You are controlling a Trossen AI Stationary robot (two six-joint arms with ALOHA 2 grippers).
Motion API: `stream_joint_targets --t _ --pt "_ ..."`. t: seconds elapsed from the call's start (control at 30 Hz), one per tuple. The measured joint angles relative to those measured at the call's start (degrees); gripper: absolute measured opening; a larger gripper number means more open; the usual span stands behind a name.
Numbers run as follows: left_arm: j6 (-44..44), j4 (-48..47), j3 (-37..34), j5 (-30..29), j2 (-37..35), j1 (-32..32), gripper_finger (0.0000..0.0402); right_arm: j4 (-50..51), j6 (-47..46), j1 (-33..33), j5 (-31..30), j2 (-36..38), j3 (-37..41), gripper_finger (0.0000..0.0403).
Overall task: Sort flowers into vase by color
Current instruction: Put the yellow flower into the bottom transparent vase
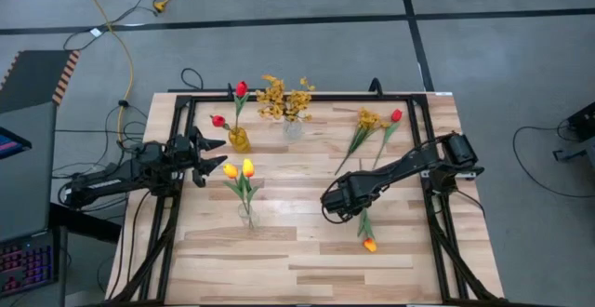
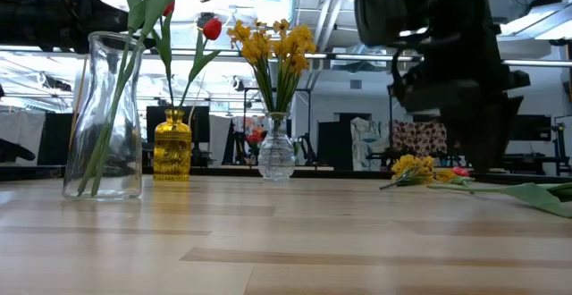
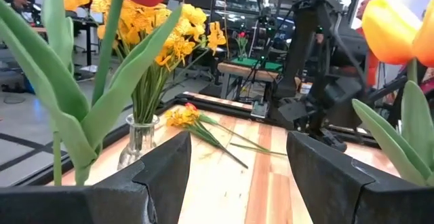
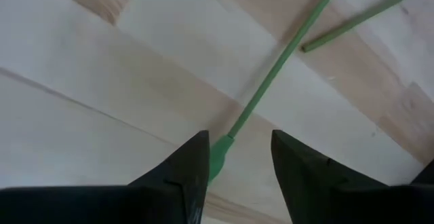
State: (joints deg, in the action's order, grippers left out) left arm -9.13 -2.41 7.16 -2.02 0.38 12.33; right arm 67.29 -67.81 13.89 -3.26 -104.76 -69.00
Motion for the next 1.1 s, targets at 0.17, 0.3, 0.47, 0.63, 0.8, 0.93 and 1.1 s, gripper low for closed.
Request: stream_joint_targets --t 0.17,0.3,0.47,0.63,0.8,0.93,1.1 --pt "-0.1 0.0 0.0 -0.2 0.0 -0.6 0.0231 -0.2 3.2 -0.6 2.0 -2.9 0.0 0.0164" --pt "-0.1 0.0 0.0 -0.3 0.0 -0.6 0.0231 -0.3 3.8 -0.8 2.3 -3.4 0.0 0.0157" --pt "-0.2 -0.4 0.0 -0.3 0.0 -0.6 0.0231 -0.3 3.9 -0.8 3.1 -3.4 0.0 0.0154" --pt "-0.3 -1.0 0.0 -0.3 0.0 -0.6 0.0231 -0.8 4.0 -0.8 3.8 -3.4 0.0 0.0154" --pt "-0.3 -1.1 0.0 -0.3 0.0 -0.6 0.0231 -3.6 3.9 -0.5 3.9 -3.3 0.7 0.0154" --pt "-0.3 -1.1 0.0 0.0 0.0 -0.6 0.0231 -7.7 3.7 0.1 6.5 -3.2 3.2 0.0154" --pt "-0.3 -1.1 0.0 0.0 0.0 -0.6 0.0231 -9.2 3.6 0.7 7.2 -3.0 3.9 0.0154"
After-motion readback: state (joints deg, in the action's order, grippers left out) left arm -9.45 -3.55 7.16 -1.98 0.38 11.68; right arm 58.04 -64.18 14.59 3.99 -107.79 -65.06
